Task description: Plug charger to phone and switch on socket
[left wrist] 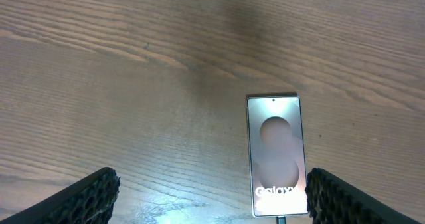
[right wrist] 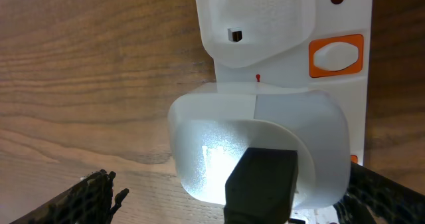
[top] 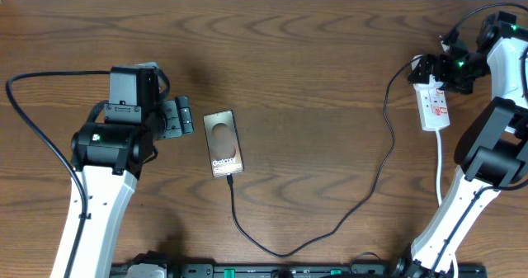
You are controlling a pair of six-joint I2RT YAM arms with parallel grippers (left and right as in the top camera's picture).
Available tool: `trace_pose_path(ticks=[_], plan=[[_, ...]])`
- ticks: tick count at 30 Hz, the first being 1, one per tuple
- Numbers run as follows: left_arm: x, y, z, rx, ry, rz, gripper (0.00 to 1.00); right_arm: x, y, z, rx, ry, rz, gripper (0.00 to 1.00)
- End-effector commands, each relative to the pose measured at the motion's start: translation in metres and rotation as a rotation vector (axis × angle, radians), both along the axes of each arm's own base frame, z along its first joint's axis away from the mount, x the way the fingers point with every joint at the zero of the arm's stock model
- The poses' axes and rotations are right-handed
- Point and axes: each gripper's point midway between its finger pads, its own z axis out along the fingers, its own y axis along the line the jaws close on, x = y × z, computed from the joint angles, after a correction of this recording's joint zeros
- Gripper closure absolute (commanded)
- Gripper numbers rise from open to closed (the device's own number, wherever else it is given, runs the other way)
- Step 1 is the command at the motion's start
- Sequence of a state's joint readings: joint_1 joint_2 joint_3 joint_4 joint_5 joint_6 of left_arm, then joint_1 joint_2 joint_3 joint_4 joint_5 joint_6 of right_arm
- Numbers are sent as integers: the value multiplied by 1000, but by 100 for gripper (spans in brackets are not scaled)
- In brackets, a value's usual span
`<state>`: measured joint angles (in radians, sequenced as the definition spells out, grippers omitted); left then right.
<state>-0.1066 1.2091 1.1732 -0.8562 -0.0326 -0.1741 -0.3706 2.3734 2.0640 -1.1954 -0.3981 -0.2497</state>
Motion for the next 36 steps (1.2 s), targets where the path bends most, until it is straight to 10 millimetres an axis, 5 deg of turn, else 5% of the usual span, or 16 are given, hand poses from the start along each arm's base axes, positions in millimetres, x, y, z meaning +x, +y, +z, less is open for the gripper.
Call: trace_pose_path(ticks=[1, 11, 18, 30, 36], plan=[[2, 2, 5, 21, -13, -11, 9, -1, 19, -8, 57, 26, -4, 1], [2, 2, 5, 21, -13, -11, 9, -12, 31, -23, 111, 67, -5, 1], [2, 2, 5, 21, -13, -11, 9, -18, 16, -18, 54, 94, -19, 1], [2, 2, 5, 21, -13, -11, 9, -23, -20, 31, -79, 79, -79, 1], [2, 2, 5, 21, -13, -11, 9, -25, -23, 75, -114, -5, -89, 1]])
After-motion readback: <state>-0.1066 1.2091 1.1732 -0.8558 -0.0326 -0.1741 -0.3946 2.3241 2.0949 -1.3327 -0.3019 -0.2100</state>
